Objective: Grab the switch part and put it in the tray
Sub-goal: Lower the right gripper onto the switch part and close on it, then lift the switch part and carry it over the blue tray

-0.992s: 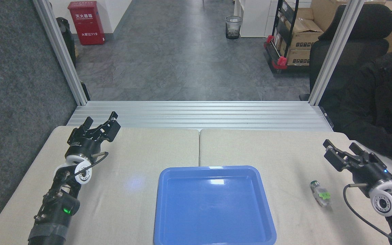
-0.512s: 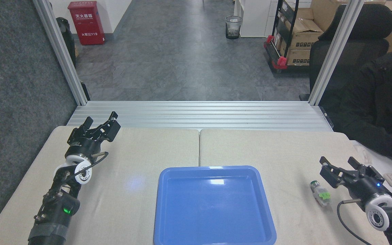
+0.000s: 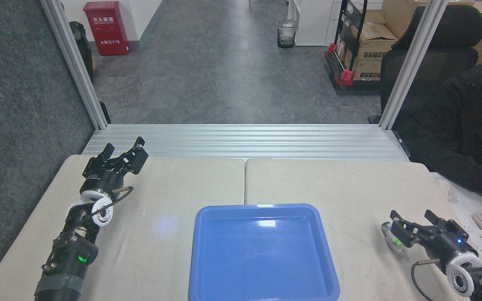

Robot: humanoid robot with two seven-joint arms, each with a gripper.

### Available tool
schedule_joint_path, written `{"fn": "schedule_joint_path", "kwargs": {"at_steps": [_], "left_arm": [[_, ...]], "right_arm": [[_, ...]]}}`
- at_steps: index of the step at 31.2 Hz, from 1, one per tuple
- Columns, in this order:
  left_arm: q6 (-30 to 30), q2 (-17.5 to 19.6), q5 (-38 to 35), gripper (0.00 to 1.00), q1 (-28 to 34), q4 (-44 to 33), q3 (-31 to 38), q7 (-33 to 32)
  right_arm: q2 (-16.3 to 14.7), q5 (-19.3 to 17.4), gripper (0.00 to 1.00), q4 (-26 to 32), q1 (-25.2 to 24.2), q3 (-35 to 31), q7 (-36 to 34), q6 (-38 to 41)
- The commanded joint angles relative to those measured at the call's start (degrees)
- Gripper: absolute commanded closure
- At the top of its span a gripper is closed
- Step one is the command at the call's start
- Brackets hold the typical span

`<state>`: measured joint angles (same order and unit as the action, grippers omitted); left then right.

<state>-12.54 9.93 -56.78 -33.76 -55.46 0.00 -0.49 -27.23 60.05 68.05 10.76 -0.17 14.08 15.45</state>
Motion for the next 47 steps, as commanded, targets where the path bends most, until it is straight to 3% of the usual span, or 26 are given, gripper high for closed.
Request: {"fn": "schedule_joint_path", "kwargs": {"at_steps": [1,11,20,31,34,42,46,47], "left_arm": [[-0.03,0.00,0.01,0.00,0.01,0.00,-1.32,0.05],[-0.03,0.00,0.01,0.00,0.01,0.00,-1.32,-0.04],[-0.03,0.00,0.01,0.00,0.01,0.00,-1.32,-0.04],[-0.03,0.00,0.01,0.00,0.01,0.00,-1.32,0.05],[-0.03,0.00,0.01,0.00,0.01,0.00,-1.32,-0.04],[-0.03,0.00,0.01,0.00,0.01,0.00,-1.32,-0.04],[-0.03,0.00,0.01,0.00,0.01,0.00,-1.32,0.05],[-0.03,0.00,0.01,0.00,0.01,0.00,-1.32,0.05]], "right_arm": [[-0.45,0.51,0.08,-7.22,0.23,6.31,-0.28,-0.68],[0.07,0.51,0.08,-8.45,1.90,13.61,-0.20,-3.50],[-0.45,0.42,0.04,-8.46,2.34,13.35,-0.20,-3.23],[-1.33,0.51,0.08,-8.54,1.64,12.83,-0.28,-3.32],[-1.77,0.42,0.13,-8.54,1.55,12.83,-0.20,-3.41],[-1.95,-0.28,0.51,-8.54,1.64,12.65,0.16,-3.06],[-1.86,-0.46,0.58,-8.54,1.99,12.56,-0.11,-3.15],[-1.77,-0.55,0.71,-8.37,1.99,12.56,-0.11,-3.14]]}}
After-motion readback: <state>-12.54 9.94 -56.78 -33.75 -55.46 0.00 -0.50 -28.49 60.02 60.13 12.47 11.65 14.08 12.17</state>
